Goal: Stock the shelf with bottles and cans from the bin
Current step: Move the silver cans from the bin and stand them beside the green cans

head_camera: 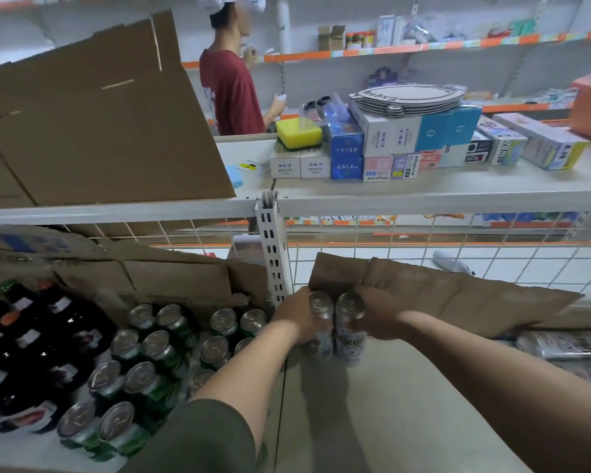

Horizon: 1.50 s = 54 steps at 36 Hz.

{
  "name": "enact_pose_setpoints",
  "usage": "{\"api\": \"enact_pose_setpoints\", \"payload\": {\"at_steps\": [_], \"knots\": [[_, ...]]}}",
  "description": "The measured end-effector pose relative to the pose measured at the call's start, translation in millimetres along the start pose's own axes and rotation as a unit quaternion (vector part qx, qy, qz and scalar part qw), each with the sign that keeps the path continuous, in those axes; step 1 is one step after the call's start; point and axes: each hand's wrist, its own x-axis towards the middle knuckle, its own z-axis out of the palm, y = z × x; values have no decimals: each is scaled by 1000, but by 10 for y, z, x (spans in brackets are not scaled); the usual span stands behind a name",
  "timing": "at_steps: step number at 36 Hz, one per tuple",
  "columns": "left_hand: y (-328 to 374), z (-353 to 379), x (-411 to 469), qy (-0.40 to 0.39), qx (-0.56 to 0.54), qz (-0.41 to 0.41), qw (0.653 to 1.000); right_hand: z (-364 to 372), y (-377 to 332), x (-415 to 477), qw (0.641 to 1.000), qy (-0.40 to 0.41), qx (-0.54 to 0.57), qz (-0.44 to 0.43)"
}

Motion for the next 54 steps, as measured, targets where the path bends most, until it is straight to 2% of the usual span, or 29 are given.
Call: {"api": "enact_pose_setpoints", "payload": {"at_steps": [8, 19, 22, 26, 28, 32, 37, 45, 54], "knots": [[24, 6, 82, -4, 32, -1, 999, -11, 8, -11, 999, -27, -29, 9], [17, 118, 39, 39, 56, -1, 998, -26, -19, -65, 998, -38, -46, 12], [42, 44, 63, 1, 99, -7, 995, 3, -17, -77, 998, -35, -44, 15], [103, -128, 81, -112, 117, -2, 987, 25, 0, -88, 998, -28, -51, 10], [80, -184, 63, -137, 139, 11, 981, 29, 9, -91, 999, -24, -44, 7], [-39, -166, 52, -89, 175, 25, 980, 35, 32, -88, 999, -19, -49, -2], [-67, -93, 38, -58, 157, 38, 985, 46, 43, -66, 999, -21, -41, -3], [-99, -76, -1, -54, 108, 28, 992, 94, 80, -71, 999, -13, -40, 6], [14, -290, -77, -101, 111, 4, 989, 25, 17, -135, 998, -28, -48, 41]]}}
